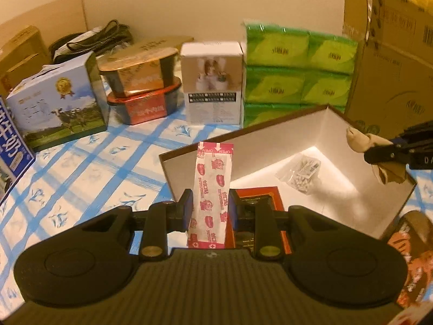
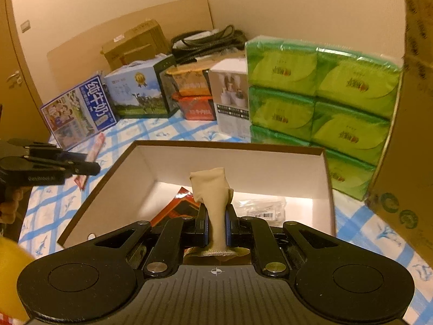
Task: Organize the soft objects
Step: 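Carry the beige sock and bandage strip over the brown box with both tools, then open the left tool to drop the bandage strip while the right tool drops the beige sock into the box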
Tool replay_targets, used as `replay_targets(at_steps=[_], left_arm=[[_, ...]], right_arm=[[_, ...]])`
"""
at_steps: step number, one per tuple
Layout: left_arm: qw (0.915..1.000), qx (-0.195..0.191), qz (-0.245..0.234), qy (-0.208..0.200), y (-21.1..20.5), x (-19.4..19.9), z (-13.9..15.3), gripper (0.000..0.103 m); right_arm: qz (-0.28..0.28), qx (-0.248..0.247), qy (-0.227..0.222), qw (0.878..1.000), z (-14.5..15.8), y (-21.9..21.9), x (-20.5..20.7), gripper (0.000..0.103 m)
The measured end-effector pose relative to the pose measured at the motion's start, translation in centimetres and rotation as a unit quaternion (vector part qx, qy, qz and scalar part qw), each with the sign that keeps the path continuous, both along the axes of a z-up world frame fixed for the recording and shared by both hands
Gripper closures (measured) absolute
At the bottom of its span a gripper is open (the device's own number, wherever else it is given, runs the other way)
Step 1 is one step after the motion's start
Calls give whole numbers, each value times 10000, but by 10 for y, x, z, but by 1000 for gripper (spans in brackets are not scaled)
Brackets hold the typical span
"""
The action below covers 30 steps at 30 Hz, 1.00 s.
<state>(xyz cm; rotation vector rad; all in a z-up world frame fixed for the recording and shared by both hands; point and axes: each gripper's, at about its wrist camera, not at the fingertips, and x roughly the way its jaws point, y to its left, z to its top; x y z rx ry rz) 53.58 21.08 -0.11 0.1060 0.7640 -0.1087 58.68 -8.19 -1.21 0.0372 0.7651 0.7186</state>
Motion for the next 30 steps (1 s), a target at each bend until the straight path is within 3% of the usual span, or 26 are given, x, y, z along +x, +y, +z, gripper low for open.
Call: replay_targets(at_steps=[5,12,14,16,17,25,27,29,30], left_arm=[[9992,283,-190,191,-12,21,-16,78],[9985,329,-265,345,-21,41,-29,75],[9984,358,-289,329,-23,45,-29,65],[9982,426,-300,295,-25,47,-28,44],[9981,486,-275,274,-26,47,-28,39],[9979,506,-321,254,-27,47,-26,37],[9980,495,-293,260,-26,47,-26,37],[9982,475,-267,263,-25,46,-26,37],[9982,472,-253,262,-24,45,-26,37]], right_arm=[[21,-73,72,9999,-9,14,14,91],[38,-133,128,9998,-16,25,26,91],[43,-162,108,9998,-17,27,28,91],[31,-150,121,9998,-17,28,30,91],[28,-151,118,9998,-17,28,31,91],[-33,-203,94,9997,-17,36,37,90],[-128,-168,149,9997,-17,38,40,79],[-286,-100,113,9995,-15,37,40,44],[-348,-37,53,9994,-13,36,39,39]])
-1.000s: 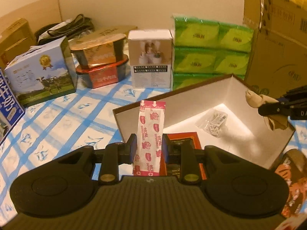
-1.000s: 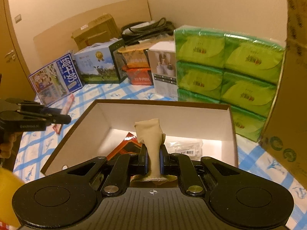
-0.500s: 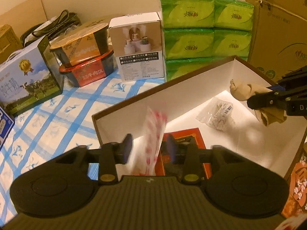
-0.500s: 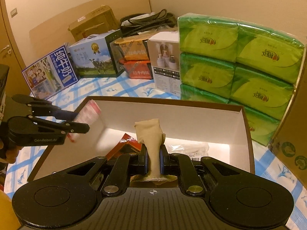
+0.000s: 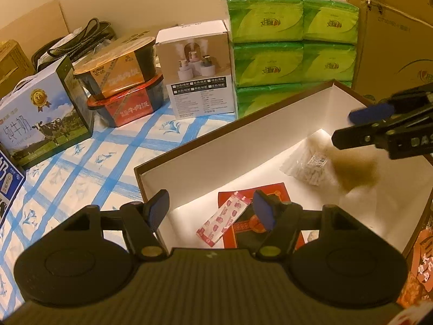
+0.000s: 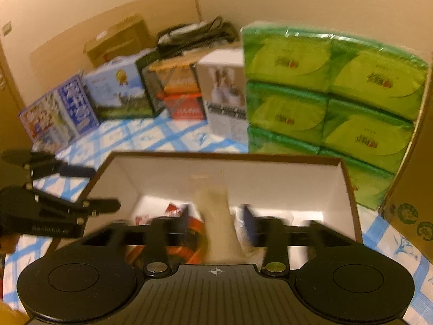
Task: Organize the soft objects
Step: 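Open the left tool to drop the bandage strip while the right tool drops the beige sock into the box, then move both tools back from the box to the pile of soft items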
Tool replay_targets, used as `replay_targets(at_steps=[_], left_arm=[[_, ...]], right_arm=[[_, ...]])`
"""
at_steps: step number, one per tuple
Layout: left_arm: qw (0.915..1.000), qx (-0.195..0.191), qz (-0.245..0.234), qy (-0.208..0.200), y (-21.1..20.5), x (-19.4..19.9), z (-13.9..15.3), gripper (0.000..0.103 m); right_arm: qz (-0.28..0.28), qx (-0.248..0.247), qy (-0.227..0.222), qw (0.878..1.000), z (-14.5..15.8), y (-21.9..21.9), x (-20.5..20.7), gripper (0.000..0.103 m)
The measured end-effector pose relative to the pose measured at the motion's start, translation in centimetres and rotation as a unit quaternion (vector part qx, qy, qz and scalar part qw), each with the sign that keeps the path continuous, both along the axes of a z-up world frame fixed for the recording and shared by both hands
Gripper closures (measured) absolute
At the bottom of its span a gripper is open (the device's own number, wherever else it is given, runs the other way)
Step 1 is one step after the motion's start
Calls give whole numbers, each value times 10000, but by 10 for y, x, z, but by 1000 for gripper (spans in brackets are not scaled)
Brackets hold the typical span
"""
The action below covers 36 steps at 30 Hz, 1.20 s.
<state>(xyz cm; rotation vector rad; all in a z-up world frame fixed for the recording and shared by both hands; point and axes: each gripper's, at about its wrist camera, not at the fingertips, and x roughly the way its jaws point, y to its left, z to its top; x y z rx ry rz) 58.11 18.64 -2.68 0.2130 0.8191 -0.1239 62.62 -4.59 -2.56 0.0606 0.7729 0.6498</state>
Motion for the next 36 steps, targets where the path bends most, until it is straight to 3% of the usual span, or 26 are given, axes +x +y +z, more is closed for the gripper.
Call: replay_targets(at_steps=[9,15,25,36], left_arm=[[9992,-173,346,-66,19,-14,11,37],[9968,-283,719,-180,48,-50,32,37],[9855,-230,1662,-246,99,-156,57,37],[9804,-109,1936,-339,71,-290,74,37]], right_arm=[[-52,-39,-227,9997,14,-10,-13,37],[-112,103,-448,9989,33,-37,-47,37],[-440,719,-402,9956,70,-107,-123,37],[-396,859,-2,9955,70,-161,-224,37]])
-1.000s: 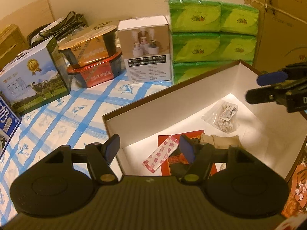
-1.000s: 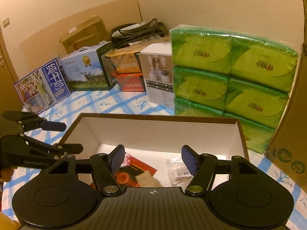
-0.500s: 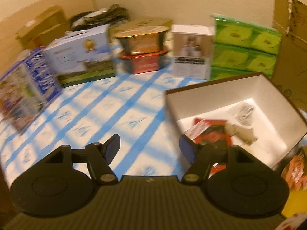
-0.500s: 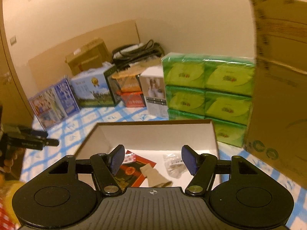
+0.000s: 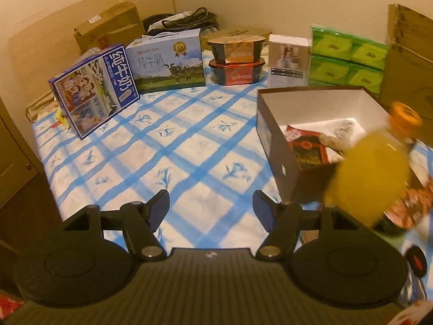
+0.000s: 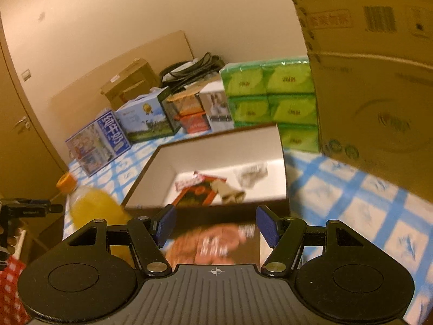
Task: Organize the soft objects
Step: 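Move both tools back from the box to the pile of soft items, then lower the left tool to the green cloth while the right tool approaches the striped knit sock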
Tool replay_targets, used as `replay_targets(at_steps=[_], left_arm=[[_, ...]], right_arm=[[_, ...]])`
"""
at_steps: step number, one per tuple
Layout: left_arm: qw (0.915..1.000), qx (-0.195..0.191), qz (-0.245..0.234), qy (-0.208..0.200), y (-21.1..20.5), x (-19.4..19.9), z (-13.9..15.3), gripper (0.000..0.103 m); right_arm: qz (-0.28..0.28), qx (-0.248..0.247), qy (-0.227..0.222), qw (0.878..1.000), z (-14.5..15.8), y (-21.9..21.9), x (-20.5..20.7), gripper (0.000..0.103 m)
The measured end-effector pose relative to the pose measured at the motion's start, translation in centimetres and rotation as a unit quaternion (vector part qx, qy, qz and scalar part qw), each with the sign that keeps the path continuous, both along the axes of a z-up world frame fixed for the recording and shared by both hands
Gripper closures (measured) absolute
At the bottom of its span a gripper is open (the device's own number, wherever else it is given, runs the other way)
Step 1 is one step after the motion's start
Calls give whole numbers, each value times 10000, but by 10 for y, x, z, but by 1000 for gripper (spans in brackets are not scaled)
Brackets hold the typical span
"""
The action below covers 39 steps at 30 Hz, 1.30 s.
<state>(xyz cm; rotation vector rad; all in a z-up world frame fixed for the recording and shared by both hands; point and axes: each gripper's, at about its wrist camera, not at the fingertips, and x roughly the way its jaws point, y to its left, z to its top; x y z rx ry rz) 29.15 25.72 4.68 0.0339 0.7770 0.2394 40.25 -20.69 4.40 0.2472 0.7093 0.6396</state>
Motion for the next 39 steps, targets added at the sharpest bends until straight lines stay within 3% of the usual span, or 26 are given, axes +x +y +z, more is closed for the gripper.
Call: replay_targets(at_steps=[9,22,31,39], left_arm=[[9984,-505,-223,-91,-57,-73,-1,37],[9959,-880,-219,-47,-121,-125,-32,37],[9940,-973,-426,274,-145,-123,-59,38],[9914,-1064,-605,456,-161,-112,-75,38]], right_arm=[[-186,-89,303,9993,-18,-23,-74,37],[-192,-433,603,9971,-52,-33,-138,37],[-164,-754,816,9937,-82,-28,-151,37],[206,-956,774,9922,-95,-8,-156,37]])
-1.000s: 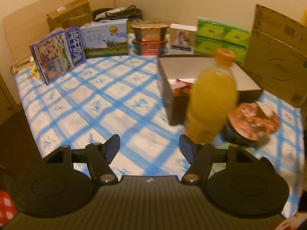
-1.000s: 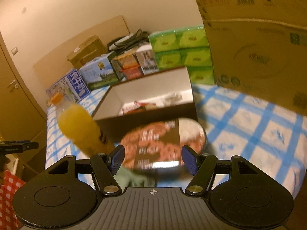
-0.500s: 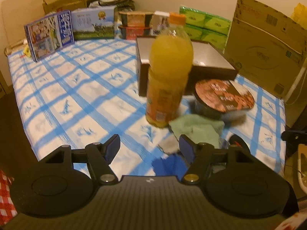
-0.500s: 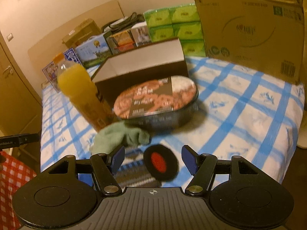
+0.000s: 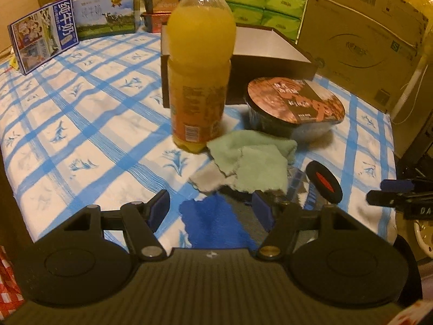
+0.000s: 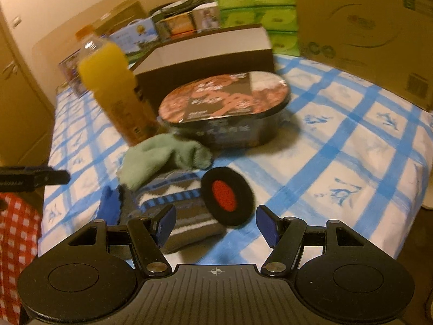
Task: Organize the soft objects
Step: 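Lower the left tool to the green cloth while the right tool approaches the striped knit sock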
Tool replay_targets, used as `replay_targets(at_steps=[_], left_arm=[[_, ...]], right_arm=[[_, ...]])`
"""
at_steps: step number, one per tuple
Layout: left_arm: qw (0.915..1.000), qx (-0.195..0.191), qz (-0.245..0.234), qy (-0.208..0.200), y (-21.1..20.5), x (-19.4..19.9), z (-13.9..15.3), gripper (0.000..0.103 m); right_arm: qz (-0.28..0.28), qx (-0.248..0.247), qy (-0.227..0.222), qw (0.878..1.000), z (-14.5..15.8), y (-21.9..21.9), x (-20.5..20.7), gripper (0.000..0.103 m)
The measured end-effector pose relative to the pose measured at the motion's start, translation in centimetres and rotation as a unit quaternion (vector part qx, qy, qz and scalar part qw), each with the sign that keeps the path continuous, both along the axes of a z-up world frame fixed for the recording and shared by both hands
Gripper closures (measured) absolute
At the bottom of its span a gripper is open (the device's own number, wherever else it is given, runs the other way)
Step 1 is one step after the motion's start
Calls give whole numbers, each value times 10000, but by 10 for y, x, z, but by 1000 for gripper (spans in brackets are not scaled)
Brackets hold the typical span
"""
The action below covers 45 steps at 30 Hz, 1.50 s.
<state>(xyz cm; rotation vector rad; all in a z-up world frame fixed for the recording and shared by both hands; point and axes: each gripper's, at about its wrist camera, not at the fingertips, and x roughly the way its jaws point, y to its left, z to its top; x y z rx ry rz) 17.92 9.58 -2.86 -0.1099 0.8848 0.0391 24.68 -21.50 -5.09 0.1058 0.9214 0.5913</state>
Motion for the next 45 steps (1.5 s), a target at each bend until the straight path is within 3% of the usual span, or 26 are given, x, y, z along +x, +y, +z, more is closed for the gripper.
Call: replay_targets(at_steps=[12,19,21,23,26,34,35,36,37,40,45], left_arm=[[9992,-150,-300,228,-18,13,-23,38],[9987,-148,-362,332,-18,18,-30,38],[9983,-168,-443,328,-21,22,-30,38],[9979,-184,-535,305,-26,27,-31,38],[9973,-260,-629,282,-32,37,-33,38],[9959,-375,-784,250,-51,67,-45,38],[9957,-363,-810,258,-52,69,-48,40],[9954,-350,-847,269,-54,71,-50,49],[9950,-360,-891,271,-54,72,-53,64],[9944,-549,-875,235,-49,70,-56,92],[9960,-599,-653,-151,-26,44,-33,96]], right_arm=[[703,-286,34,9971,-27,44,-7,37],[1024,-698,-244,9920,-42,65,-11,38],[985,-672,-282,9925,-42,63,-9,45],[972,-565,-210,9934,-43,59,-5,68],[892,-426,-139,9950,-42,54,1,86],[776,-315,-78,9965,-41,49,15,87],[754,-310,-69,9966,-41,48,16,87],[727,-301,-57,9969,-41,47,17,87],[698,-287,-47,9971,-41,46,18,87],[607,-230,-28,9979,-40,44,20,87],[489,-207,-40,9986,-39,39,22,87]])
